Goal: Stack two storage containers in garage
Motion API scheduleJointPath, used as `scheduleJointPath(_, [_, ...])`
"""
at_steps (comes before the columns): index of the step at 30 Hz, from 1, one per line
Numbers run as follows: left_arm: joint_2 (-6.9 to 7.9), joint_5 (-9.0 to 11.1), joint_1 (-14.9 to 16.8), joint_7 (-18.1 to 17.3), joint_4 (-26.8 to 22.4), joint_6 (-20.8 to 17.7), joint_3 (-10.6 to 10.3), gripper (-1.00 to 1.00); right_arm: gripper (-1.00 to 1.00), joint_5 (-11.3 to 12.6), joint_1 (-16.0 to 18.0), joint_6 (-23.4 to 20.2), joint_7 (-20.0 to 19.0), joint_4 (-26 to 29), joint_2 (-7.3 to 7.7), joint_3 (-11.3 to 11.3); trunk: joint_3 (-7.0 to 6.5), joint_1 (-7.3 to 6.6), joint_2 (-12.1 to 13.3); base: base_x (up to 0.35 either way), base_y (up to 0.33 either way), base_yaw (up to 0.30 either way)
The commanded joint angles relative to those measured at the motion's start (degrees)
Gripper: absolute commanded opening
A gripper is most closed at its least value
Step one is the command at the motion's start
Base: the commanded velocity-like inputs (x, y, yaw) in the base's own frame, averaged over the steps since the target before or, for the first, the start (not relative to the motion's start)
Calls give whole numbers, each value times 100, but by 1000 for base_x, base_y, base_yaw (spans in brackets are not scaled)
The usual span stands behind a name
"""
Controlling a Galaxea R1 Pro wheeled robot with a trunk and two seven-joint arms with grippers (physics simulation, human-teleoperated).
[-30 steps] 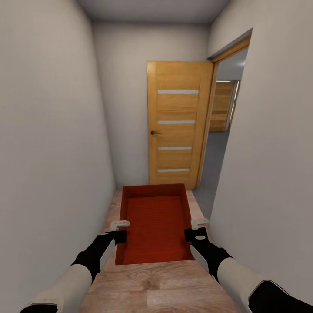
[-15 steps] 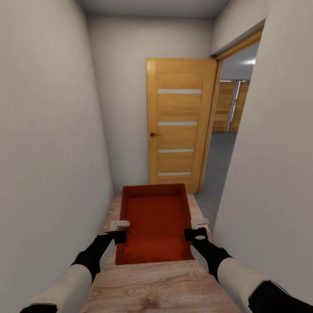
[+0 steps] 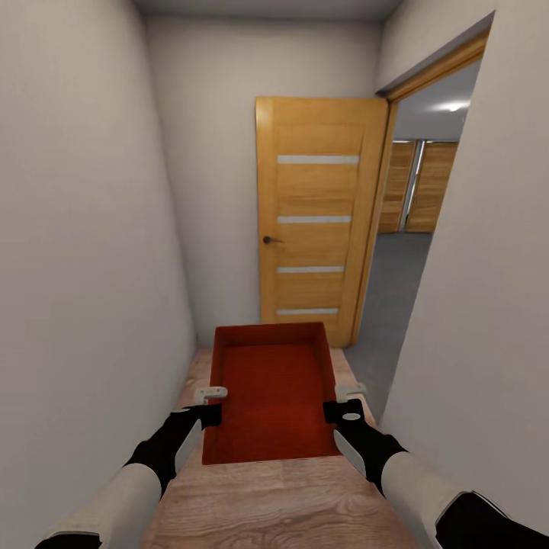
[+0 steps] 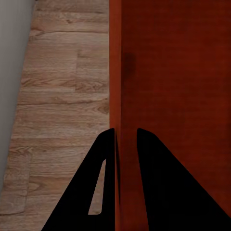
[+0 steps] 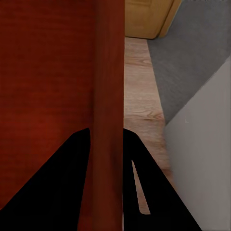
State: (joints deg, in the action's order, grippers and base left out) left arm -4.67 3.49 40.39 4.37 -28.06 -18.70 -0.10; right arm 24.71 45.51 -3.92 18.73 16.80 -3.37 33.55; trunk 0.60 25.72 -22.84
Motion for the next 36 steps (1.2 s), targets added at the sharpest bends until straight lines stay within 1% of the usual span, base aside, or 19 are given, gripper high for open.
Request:
scheduleJointPath(1, [-1,80,-5,63,29,-28,-104,-100,-100,-63,11,-39,43,25,3,-24,6,6,-8,323,0,0])
scheduleJointPath(17, [-3,76,-5,63,29,-28,-104,-100,-100,-63,11,-37,43,25,3,-24,6,6,-8,323,0,-4])
scheduleJointPath(30, [-3,74,-5,63,29,-28,-113,-100,-100,-63,11,-39,43,25,3,-24,6,6,-8,323,0,-213])
scheduleJointPath(36, [0,73,-5,63,29,-28,-113,-100,-100,-63,11,-39,43,25,3,-24,6,6,-8,323,0,-56])
